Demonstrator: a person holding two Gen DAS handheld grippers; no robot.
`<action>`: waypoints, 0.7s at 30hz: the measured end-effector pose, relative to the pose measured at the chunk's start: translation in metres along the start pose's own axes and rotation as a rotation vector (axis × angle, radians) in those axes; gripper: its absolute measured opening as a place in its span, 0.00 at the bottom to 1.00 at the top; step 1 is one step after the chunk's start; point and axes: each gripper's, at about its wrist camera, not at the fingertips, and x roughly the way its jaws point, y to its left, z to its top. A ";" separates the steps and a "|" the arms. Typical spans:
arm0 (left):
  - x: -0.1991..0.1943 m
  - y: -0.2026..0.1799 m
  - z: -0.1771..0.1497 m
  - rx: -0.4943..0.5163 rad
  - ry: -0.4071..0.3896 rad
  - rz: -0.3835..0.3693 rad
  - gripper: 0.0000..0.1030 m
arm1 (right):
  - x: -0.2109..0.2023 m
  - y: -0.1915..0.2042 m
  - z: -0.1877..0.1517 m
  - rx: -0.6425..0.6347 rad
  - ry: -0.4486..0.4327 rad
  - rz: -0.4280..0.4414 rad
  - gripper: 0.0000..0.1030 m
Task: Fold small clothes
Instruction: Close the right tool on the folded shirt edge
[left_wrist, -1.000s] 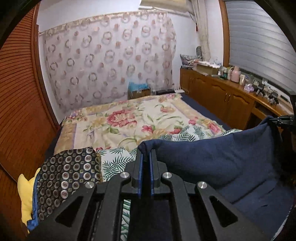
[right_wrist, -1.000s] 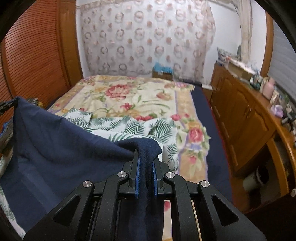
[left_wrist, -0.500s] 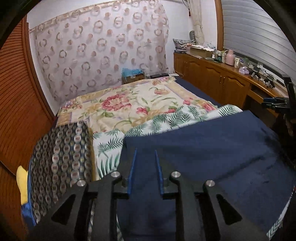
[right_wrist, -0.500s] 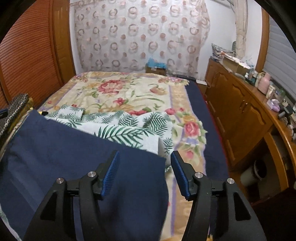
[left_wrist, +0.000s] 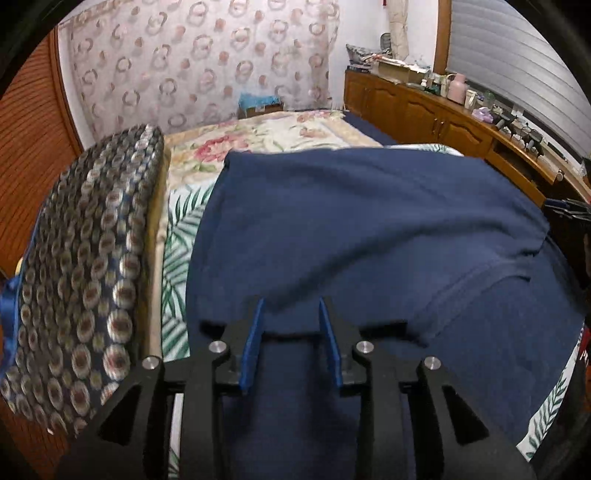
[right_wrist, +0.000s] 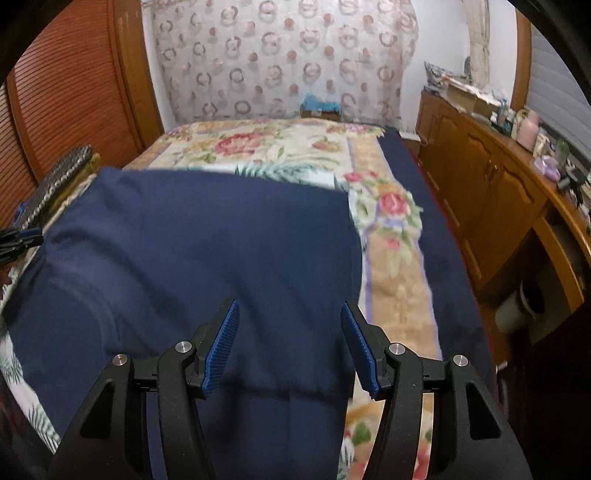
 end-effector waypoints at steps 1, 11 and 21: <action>0.000 0.000 -0.004 -0.004 0.003 0.000 0.29 | -0.001 -0.002 -0.005 0.009 0.002 -0.005 0.57; 0.012 0.004 -0.023 -0.043 0.045 -0.002 0.31 | 0.009 -0.026 -0.029 0.119 0.038 -0.016 0.56; 0.014 0.010 -0.017 -0.067 0.028 0.000 0.34 | 0.010 -0.004 -0.022 0.061 -0.011 0.030 0.10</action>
